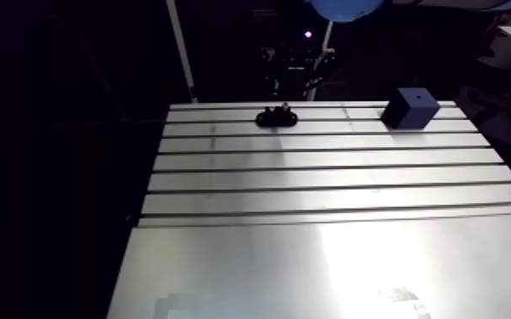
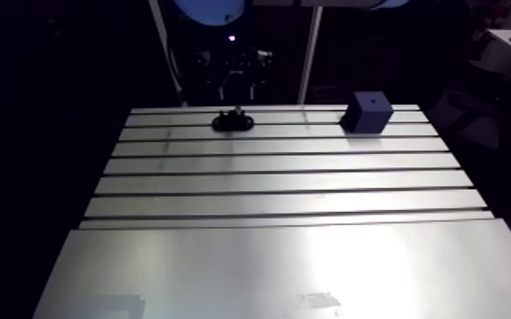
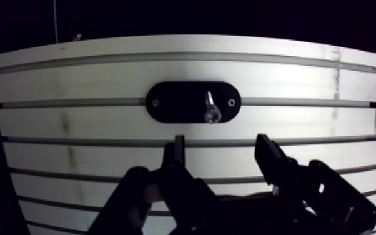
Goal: Pick up the M10 bolt and insert it into the hole until fully seated.
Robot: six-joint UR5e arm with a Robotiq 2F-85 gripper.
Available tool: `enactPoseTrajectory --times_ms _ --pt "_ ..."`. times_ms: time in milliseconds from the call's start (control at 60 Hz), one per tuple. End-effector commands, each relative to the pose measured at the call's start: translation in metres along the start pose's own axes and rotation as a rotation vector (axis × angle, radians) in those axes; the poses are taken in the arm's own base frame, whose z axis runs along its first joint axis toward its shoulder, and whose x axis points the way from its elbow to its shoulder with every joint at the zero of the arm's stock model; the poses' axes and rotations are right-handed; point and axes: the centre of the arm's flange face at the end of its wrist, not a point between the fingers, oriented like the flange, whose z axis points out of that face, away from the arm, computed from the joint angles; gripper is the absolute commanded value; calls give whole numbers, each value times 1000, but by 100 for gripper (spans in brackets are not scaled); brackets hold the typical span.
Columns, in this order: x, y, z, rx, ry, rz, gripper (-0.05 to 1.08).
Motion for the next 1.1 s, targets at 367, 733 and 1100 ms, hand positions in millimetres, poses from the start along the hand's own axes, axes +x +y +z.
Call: enactPoseTrajectory --times_ms 367,733,1100 --pt "3 2 20 -1 -17 0 47" --pt "6 2 27 1 -14 -4 50" --pt "6 2 32 1 -20 -10 50"
